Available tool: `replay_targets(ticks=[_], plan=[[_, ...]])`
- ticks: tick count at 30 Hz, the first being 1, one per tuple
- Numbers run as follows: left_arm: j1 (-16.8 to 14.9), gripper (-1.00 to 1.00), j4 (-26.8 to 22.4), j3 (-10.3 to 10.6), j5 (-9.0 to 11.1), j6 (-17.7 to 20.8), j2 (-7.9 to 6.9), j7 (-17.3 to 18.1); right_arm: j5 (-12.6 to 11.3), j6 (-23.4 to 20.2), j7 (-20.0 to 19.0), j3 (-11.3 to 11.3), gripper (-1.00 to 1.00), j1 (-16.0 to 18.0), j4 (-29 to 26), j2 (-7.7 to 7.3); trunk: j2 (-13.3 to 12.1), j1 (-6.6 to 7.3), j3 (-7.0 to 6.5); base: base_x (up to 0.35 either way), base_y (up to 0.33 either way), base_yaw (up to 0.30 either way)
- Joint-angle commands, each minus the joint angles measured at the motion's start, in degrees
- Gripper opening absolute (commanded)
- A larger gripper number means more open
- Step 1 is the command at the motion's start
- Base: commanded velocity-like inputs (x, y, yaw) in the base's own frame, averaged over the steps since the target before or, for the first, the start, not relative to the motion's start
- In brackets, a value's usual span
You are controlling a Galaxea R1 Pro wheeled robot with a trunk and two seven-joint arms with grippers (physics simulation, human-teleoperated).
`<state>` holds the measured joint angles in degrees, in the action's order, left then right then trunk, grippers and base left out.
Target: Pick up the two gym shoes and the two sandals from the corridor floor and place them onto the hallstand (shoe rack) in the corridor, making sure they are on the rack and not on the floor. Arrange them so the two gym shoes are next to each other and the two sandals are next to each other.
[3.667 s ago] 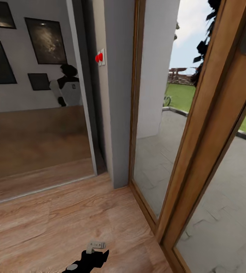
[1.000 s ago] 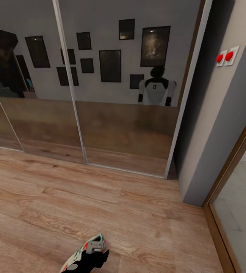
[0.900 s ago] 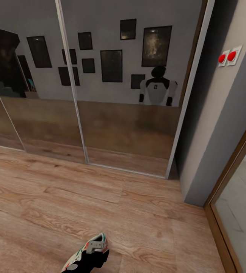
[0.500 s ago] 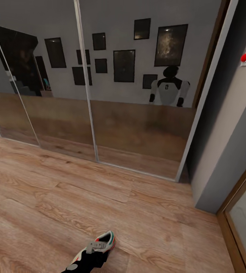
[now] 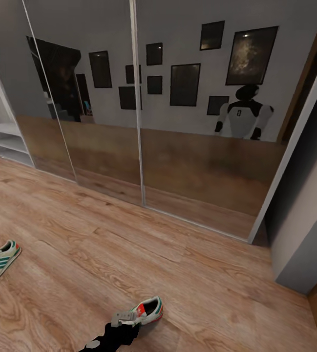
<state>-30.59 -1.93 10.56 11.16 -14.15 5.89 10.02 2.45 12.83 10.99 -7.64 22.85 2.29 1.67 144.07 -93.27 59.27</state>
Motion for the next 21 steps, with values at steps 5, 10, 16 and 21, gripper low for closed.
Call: replay_targets(ticks=[5, 10, 16, 21], plan=[[0.0, 1.0, 0.0, 0.01, 0.0, 0.0, 0.0, 0.0, 0.01, 0.0, 0.0, -0.02, 1.0, 0.0, 0.01, 0.0, 0.0, 0.0, 0.0, 0.0, 0.0, 0.286], [0.0, 1.0, 0.0, -0.01, 0.0, 0.0, 0.0, 0.0, 0.01, 0.0, 0.0, -0.01, 1.0, 0.0, 0.06, 0.0, 0.0, 0.0, 0.0, 0.0, 0.0, 0.287], [0.0, 1.0, 0.0, 0.0, 0.0, 0.0, -0.02, 0.0, 0.01, 0.0, 0.0, -0.01, 1.0, 0.0, 0.03, 0.0, 0.0, 0.0, 0.0, 0.0, 0.0, 0.287], [0.0, 1.0, 0.0, -0.01, 0.0, 0.0, -0.06, 0.0, 0.01, 0.0, 0.0, -0.01, 1.0, 0.0, 0.06, 0.0, 0.0, 0.0, 0.0, 0.0, 0.0, 0.287]])
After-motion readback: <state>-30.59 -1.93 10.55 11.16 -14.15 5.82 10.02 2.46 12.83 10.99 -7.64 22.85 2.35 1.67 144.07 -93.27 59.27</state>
